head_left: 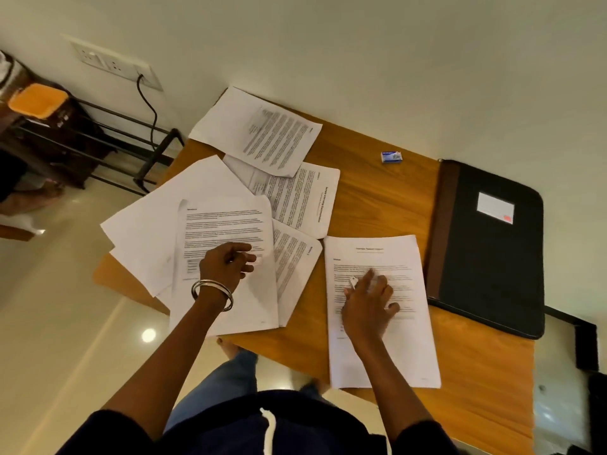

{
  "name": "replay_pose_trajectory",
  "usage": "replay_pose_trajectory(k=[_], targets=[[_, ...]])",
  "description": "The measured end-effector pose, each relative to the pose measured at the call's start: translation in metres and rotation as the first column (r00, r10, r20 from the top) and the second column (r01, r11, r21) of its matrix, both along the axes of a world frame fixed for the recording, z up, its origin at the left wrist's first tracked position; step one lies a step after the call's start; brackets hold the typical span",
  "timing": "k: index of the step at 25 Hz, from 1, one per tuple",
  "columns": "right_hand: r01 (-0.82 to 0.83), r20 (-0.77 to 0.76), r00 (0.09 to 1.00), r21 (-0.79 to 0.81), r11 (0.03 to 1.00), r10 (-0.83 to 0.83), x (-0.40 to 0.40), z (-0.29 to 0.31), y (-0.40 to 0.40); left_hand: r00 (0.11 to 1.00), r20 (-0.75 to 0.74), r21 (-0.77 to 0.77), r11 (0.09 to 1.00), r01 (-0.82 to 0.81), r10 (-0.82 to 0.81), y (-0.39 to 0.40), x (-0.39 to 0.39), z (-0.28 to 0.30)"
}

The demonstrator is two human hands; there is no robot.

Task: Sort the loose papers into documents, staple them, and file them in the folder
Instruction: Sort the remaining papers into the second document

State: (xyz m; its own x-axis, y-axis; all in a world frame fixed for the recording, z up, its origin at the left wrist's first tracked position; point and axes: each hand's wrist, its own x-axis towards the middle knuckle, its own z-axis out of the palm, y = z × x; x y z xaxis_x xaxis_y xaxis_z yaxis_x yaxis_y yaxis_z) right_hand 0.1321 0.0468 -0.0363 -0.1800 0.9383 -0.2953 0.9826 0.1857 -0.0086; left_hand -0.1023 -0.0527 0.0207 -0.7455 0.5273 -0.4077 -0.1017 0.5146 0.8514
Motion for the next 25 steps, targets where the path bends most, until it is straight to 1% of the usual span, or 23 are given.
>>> replay_pose_trajectory(k=[1,2,4,5,6,7,9,10,11,13,16,17,19,20,22,23,24,25], targets=[[0.039,-0.031,0.999,0.047,0.998,-0.038,-0.017,0.006,-0.004,1.000,0.005,-0.004,1.000,-0.007,0.007,-0.006,-0.021,-0.004],[0.039,-0.130,0.991,0.084,0.996,-0.028,-0.041,0.013,-0.008,1.000,0.006,-0.023,1.000,-0.011,0.012,-0.013,-0.043,-0.008],[-0.093,-0.371,0.919,0.121,0.988,0.132,-0.091,0.020,-0.016,1.000,-0.017,-0.070,0.997,-0.009,0.007,-0.025,-0.078,-0.016],[-0.150,-0.429,0.886,0.101,0.984,0.179,-0.117,0.020,-0.021,0.999,-0.040,-0.091,0.996,-0.013,0.010,-0.031,-0.094,-0.020],[-0.159,-0.445,0.881,0.038,0.987,0.159,-0.141,0.019,-0.028,0.997,-0.079,-0.127,0.992,-0.017,0.007,-0.037,-0.108,-0.023],[-0.103,-0.414,0.907,-0.034,0.994,0.080,-0.162,0.019,-0.035,0.992,-0.127,-0.175,0.984,-0.019,-0.003,-0.044,-0.121,-0.026],[0.099,-0.264,0.956,-0.117,0.988,-0.127,-0.195,0.014,-0.044,0.983,-0.183,-0.275,0.961,-0.033,-0.018,-0.057,-0.142,-0.028],[0.170,-0.210,0.958,-0.130,0.977,-0.194,-0.204,0.015,-0.048,0.981,-0.191,-0.312,0.949,-0.033,-0.029,-0.063,-0.149,-0.031],[0.214,-0.191,0.952,-0.145,0.966,-0.239,-0.210,0.015,-0.049,0.980,-0.192,-0.339,0.940,-0.024,-0.044,-0.067,-0.155,-0.033],[0.290,-0.226,0.917,-0.192,0.938,-0.329,-0.215,0.014,-0.043,0.987,-0.152,-0.346,0.938,0.001,-0.057,-0.070,-0.161,-0.037],[0.397,-0.303,0.817,-0.320,0.860,-0.490,-0.218,0.009,-0.036,0.996,-0.054,-0.351,0.935,0.042,-0.064,-0.068,-0.168,-0.035],[0.426,-0.322,0.781,-0.352,0.834,-0.535,-0.220,0.007,-0.035,0.995,-0.036,-0.357,0.931,0.073,-0.092,-0.067,-0.168,-0.034],[0.438,-0.372,0.729,-0.391,0.809,-0.575,-0.219,0.007,-0.034,0.979,-0.032,-0.388,0.905,0.172,-0.200,-0.067,-0.169,-0.031],[0.426,-0.410,0.689,-0.438,0.792,-0.598,-0.217,0.008,-0.031,0.965,-0.035,-0.423,0.879,0.221,-0.259,-0.067,-0.170,-0.032],[0.403,-0.483,0.560,-0.552,0.730,-0.674,-0.210,0.027,-0.022,0.951,-0.025,-0.500,0.827,0.255,-0.309,-0.068,-0.171,-0.037],[0.395,-0.528,0.498,-0.569,0.722,-0.688,-0.206,0.039,-0.014,0.957,-0.015,-0.517,0.822,0.240,-0.289,-0.068,-0.172,-0.038],[0.403,-0.583,0.445,-0.548,0.733,-0.680,-0.202,0.054,-0.006,0.966,-0.008,-0.516,0.829,0.216,-0.257,-0.068,-0.173,-0.038],[0.430,-0.640,0.444,-0.462,0.776,-0.627,-0.200,0.073,0.002,0.973,-0.010,-0.503,0.842,0.193,-0.229,-0.068,-0.173,-0.039]])
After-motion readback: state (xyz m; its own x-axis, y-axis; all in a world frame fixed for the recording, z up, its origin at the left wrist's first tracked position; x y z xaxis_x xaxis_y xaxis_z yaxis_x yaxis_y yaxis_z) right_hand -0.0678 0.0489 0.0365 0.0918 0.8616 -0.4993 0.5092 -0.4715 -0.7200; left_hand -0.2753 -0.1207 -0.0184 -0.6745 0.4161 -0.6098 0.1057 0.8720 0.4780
